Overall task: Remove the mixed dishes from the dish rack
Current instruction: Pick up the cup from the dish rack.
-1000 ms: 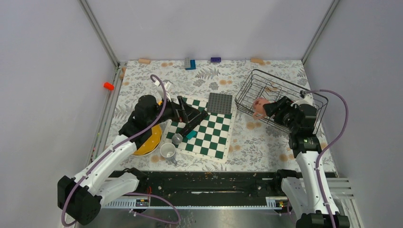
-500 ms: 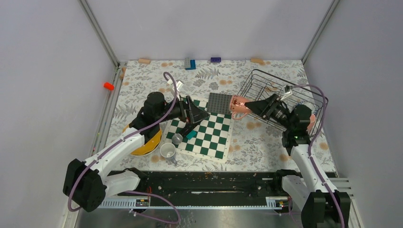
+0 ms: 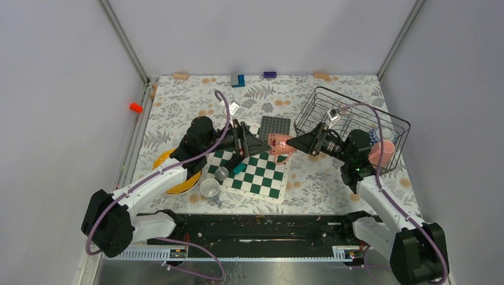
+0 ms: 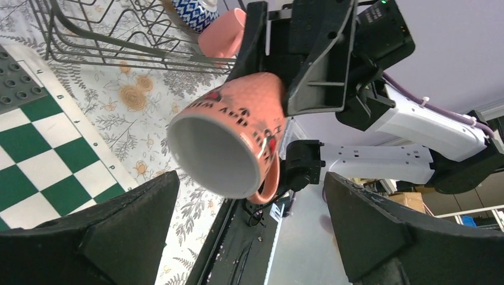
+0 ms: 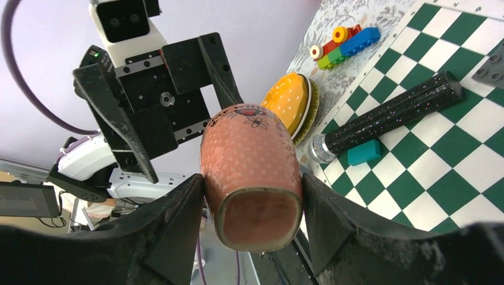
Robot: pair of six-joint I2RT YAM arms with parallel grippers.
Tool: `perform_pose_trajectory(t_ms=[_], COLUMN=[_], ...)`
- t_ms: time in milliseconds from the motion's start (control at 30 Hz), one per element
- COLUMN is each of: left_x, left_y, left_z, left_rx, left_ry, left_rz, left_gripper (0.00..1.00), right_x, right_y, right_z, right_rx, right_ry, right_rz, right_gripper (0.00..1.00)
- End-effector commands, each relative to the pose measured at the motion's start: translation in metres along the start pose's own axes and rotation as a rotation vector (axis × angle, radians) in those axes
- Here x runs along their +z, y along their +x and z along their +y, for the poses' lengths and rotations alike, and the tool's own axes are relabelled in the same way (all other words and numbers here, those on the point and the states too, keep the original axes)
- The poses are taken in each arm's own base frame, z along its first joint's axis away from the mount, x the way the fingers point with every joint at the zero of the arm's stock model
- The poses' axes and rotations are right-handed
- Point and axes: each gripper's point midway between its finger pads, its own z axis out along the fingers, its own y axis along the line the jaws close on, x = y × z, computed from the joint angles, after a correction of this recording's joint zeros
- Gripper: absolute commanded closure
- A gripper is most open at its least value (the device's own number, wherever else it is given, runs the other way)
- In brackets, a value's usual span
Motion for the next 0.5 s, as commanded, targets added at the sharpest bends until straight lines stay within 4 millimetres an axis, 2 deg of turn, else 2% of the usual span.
perform_pose_trajectory(t_ms=[0, 300, 400, 467], left_x=[0.005, 0.016, 0.017, 0.017], left_y=[-0.005, 0.001, 0.002, 0.001], left_z=[-0.023, -0.033, -0.039, -0.042], left_rx=[0.044, 0.018, 0.009, 0.008], left_ry=[0.104, 0.178, 0.212, 0.228], left_rz=[-0.007, 0.036, 0.040, 0.037], left_gripper=[0.07, 0.21, 0.33, 0.49], right_x=[0.010, 0.021, 0.024, 0.025], right_y=[-0.014, -0.004, -0.002, -0.001], right_z=[0.037, 0.046, 0.045, 0.044], right_rx=[-0.093, -0.084, -0.080, -0.073], right_ry=[-0.115, -0.156, -0.155, -0.153], right_rz=[-0.021, 0.010, 0.013, 0.017], right_gripper=[1.00, 1.00, 1.00, 1.00])
